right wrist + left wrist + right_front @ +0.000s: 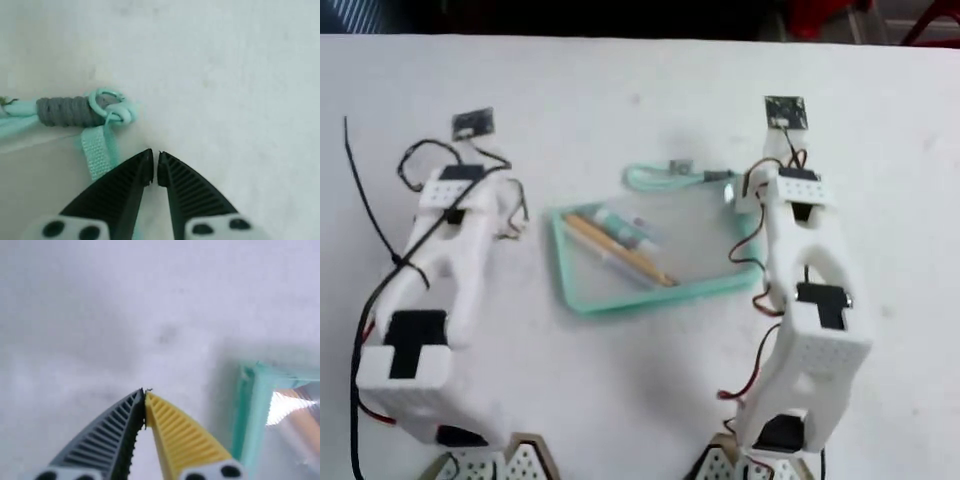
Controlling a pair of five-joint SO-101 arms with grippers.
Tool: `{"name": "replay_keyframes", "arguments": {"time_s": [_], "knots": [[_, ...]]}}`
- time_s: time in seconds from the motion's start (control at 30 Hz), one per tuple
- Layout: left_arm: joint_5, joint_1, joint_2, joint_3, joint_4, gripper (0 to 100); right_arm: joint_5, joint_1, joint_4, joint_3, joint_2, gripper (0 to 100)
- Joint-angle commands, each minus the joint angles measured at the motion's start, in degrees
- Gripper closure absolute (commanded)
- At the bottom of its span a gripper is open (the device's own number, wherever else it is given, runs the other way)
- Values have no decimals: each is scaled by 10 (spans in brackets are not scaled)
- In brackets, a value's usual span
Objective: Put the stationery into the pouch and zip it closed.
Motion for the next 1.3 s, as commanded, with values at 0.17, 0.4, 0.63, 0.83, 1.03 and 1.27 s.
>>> {"name": "replay_keyframes", "arguments": {"time_s": [0.17, 0.4, 0.63, 0.83, 1.03, 1.27], "knots": [[-1, 40, 150, -176, 67, 976, -36, 19, 2, -33, -7, 981], [-2, 76, 205, -266, 70, 976, -34, 32, 0, -32, -6, 981], [-26, 152, 233, -298, 76, 976, -32, 9, 37, -28, -4, 981], [-67, 167, 233, -298, 72, 976, 38, -38, 124, -29, -1, 981], [-56, 164, 233, -298, 75, 976, 195, -102, 217, -29, 0, 981], [-55, 121, 228, -298, 76, 977, 166, -96, 203, -29, 1, 981]]}}
